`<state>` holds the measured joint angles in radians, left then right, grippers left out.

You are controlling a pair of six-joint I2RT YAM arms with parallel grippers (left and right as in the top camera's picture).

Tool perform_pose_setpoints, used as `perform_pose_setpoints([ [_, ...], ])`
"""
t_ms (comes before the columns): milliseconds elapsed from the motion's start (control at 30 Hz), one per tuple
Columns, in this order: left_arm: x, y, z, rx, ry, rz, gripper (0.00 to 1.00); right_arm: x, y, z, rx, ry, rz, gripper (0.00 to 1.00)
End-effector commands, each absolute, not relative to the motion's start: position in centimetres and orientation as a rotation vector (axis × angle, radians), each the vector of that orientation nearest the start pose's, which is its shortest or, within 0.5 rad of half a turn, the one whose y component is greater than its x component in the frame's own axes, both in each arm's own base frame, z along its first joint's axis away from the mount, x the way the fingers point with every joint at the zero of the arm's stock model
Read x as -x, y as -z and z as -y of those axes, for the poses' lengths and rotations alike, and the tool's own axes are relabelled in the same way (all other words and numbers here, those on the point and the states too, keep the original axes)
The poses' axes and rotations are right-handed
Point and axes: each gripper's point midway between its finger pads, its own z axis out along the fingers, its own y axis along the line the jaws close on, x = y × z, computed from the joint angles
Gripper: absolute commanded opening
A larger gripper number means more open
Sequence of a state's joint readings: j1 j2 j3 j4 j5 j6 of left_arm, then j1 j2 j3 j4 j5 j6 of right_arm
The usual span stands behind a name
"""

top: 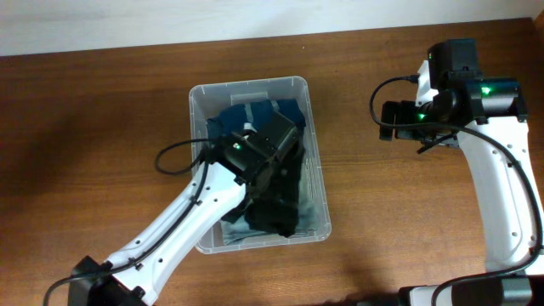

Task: Pack container
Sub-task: 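Lift the black taped bundle with the left gripper over the bin, then lower the black bundle onto the clothes in the bin and release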

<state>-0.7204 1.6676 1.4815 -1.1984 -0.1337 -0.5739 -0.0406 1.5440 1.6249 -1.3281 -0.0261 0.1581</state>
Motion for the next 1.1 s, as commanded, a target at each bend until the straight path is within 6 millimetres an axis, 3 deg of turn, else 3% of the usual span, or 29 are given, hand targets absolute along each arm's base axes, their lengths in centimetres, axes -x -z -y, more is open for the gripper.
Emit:
perform_pose_setpoints([
  [0, -28.4, -16.8, 17.3, -0.054, -0.132, -2.817, 0.00, -33.1, -22.2, 1.3, -0.296, -0.047, -2.810, 0.99],
  [33, -28.4, -16.8, 16.9, -0.047, -0.143, -2.822, 0.06, -33.1, -22.2, 1.3, -0.296, -0.047, -2.810, 0.99],
  [67, -28.3, -16.8, 16.4, -0.038, -0.163, -2.829, 0.30, -33.1, -22.2, 1.3, -0.296, -0.047, -2.809, 0.99],
  [133, -28.4, -17.0, 15.5, -0.026, -0.204, -2.824, 0.63, -33.1, -22.2, 1.3, -0.296, -0.047, -2.809, 0.99],
  [200, -29.1, -17.7, 15.2, -0.030, -0.218, -2.789, 0.77, -33.1, -22.2, 1.3, -0.296, -0.047, -2.809, 0.99],
  [300, -30.3, -19.7, 15.4, -0.080, -0.222, -2.722, 0.81, -33.1, -22.2, 1.3, -0.296, -0.047, -2.809, 0.98],
  [367, -31.1, -21.1, 15.9, -0.093, -0.192, -2.680, 0.80, -33.1, -22.2, 1.3, -0.296, -0.047, -2.810, 0.98],
  [400, -31.7, -21.8, 16.3, -0.109, -0.167, -2.653, 0.71, -33.1, -22.2, 1.3, -0.296, -0.047, -2.809, 0.99],
  [500, -33.4, -22.6, 17.7, -0.180, -0.118, -2.581, 0.19, -33.1, -22.2, 1.3, -0.296, -0.048, -2.809, 0.99],
  [567, -34.1, -22.0, 18.2, -0.190, -0.114, -2.572, 0.07, -33.1, -22.2, 1.3, -0.296, -0.050, -2.809, 0.99],
  [667, -34.5, -20.0, 18.7, -0.208, -0.141, -2.616, 0.01, -33.1, -22.2, 1.2, -0.296, -0.052, -2.810, 0.99],
  [767, -35.1, -15.9, 19.3, -0.240, -0.208, -2.703, 0.01, -33.1, -22.2, 1.2, -0.295, -0.053, -2.810, 0.98],
  [933, -35.7, -6.5, 18.4, -0.240, -0.315, -2.929, 0.01, -33.0, -22.2, 1.2, -0.296, -0.052, -2.812, 0.99],
  [1000, -35.0, -3.6, 18.0, -0.223, -0.298, -3.038, 0.01, -33.0, -22.2, 1.2, -0.296, -0.053, -2.813, 0.99],
  [1067, -34.9, -2.3, 16.8, -0.191, -0.320, -3.089, 0.01, -33.0, -22.2, 1.2, -0.296, -0.053, -2.813, 0.98],
])
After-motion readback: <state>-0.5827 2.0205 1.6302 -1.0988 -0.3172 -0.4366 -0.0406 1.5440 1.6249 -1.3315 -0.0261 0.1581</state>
